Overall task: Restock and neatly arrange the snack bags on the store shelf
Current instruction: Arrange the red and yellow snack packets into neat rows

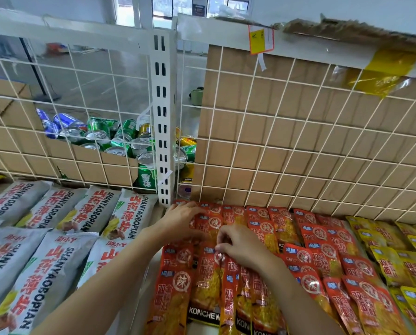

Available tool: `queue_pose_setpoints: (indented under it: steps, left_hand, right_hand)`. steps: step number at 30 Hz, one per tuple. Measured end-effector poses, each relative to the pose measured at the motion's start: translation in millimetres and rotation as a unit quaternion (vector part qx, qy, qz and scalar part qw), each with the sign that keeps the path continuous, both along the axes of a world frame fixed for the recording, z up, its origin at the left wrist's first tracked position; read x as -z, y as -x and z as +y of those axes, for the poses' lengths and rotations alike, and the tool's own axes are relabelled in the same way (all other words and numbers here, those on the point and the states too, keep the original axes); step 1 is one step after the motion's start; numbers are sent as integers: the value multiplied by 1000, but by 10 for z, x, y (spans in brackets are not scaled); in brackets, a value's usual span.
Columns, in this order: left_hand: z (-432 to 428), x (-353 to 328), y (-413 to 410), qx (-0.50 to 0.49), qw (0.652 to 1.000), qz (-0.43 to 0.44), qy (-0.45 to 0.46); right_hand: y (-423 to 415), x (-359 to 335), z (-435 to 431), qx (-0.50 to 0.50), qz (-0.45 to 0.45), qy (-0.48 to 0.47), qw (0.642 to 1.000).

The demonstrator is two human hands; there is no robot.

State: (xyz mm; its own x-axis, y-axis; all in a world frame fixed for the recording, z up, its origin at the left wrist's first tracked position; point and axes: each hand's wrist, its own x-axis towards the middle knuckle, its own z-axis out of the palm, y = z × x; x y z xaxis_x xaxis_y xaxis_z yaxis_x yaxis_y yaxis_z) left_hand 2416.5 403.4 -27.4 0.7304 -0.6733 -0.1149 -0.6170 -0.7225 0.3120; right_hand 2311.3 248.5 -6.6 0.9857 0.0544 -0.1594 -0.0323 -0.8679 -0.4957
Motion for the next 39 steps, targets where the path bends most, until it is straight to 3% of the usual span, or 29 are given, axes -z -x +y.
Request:
queue_pose_setpoints:
  steps: [5, 10, 22, 32, 39]
  left_hand:
    - [3, 32, -43, 4, 1000, 6, 22]
    - [21, -51, -143, -37, 992, 44, 113]
    - [-28, -53, -273, -14, 988, 106, 110]
    - [-24, -50, -248, -23, 986, 106, 128]
    - [2, -75, -155, -31, 988, 54, 139]
  right_hand:
    - [-120, 28, -29, 12, -27, -3, 1000]
    - [-238, 24, -30, 23, -34, -16, 999]
    - [-365, 79, 48, 67, -32, -25, 997]
    - [-381, 116, 47, 73, -34, -22, 996]
    - [-378, 131, 44, 70, -36, -12, 997]
